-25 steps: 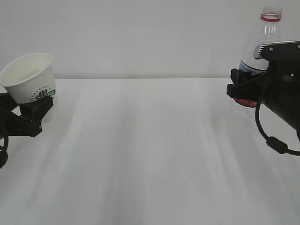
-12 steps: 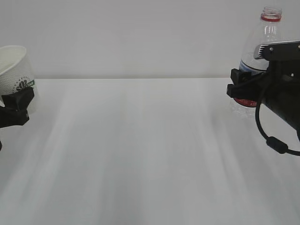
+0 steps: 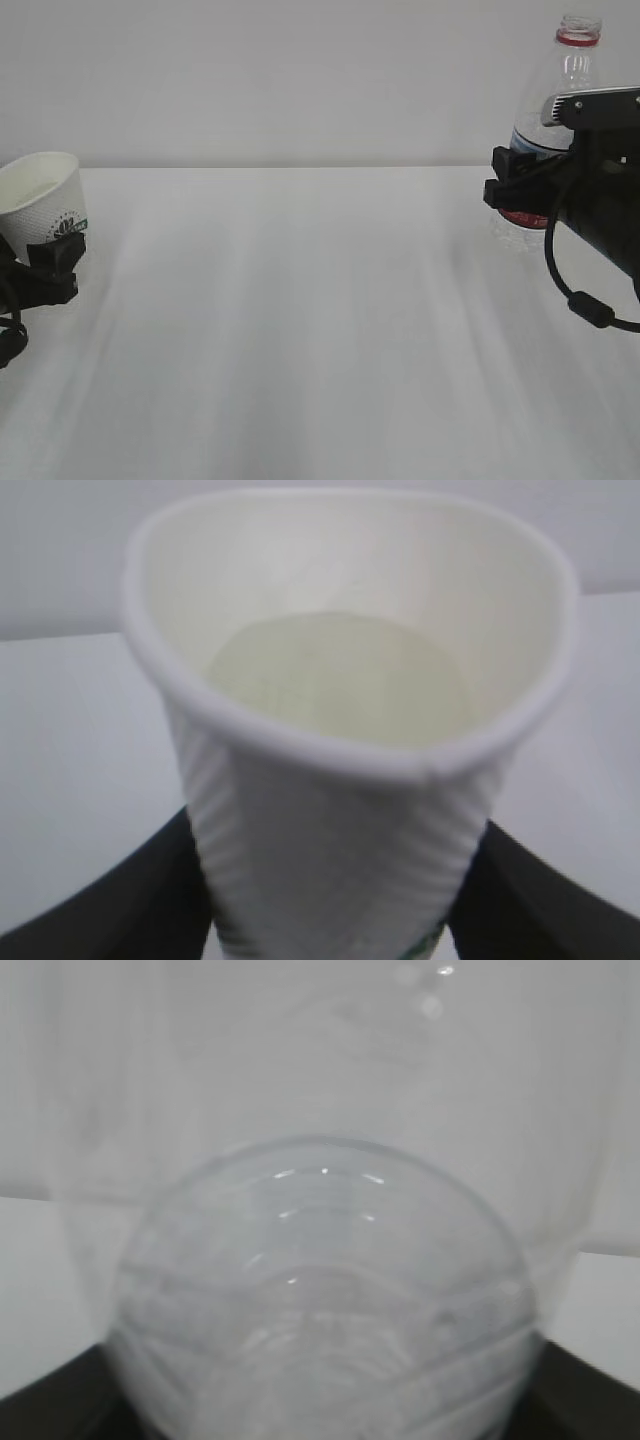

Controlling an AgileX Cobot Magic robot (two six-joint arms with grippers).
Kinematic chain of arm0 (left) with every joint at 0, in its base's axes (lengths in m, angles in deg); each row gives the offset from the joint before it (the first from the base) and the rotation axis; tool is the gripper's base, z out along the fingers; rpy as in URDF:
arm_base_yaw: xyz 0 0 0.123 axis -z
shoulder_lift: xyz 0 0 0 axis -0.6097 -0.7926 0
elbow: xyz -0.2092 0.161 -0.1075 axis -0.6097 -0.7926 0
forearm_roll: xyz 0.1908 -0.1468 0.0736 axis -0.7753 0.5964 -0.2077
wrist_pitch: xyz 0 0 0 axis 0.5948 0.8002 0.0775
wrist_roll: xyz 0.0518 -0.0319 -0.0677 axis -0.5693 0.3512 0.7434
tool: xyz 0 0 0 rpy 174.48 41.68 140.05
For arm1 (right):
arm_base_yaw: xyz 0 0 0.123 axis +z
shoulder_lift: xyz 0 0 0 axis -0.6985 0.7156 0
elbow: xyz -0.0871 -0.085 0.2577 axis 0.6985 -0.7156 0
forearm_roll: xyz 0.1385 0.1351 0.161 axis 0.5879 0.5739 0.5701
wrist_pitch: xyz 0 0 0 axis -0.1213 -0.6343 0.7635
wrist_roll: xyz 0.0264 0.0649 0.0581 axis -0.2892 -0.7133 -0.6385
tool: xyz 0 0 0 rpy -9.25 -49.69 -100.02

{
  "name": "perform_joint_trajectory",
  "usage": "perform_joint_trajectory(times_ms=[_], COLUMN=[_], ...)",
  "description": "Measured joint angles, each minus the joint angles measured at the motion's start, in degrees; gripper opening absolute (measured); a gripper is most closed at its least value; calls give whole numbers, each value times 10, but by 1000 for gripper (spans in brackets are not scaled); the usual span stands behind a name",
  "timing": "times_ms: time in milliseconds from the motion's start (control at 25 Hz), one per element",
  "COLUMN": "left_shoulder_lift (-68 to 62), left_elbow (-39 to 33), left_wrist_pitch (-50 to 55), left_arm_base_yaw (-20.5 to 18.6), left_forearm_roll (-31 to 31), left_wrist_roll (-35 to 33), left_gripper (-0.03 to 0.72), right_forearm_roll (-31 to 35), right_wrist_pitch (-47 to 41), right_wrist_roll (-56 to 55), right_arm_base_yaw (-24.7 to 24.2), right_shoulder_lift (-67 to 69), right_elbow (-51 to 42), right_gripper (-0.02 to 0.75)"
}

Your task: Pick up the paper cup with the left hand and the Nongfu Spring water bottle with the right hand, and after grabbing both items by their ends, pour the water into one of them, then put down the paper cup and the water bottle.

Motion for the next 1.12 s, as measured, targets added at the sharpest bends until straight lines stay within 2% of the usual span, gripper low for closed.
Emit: perform_joint_trajectory(times_ms=[240,1120], left_shoulder_lift=[-36,-106], left_elbow=[8,141], left_wrist_pitch=[0,-1], left_arm_base_yaw=[0,0], left_forearm_roll=[2,19], left_wrist_roll=[-1,-2], left_gripper=[481,480], right_forearm_roll=[0,0], right_wrist_pitch=[0,0], right_wrist_roll=[0,0], right_arm_base_yaw=[0,0], right_shoulder_lift=[0,0], right_elbow=[0,0], right_gripper=[503,503])
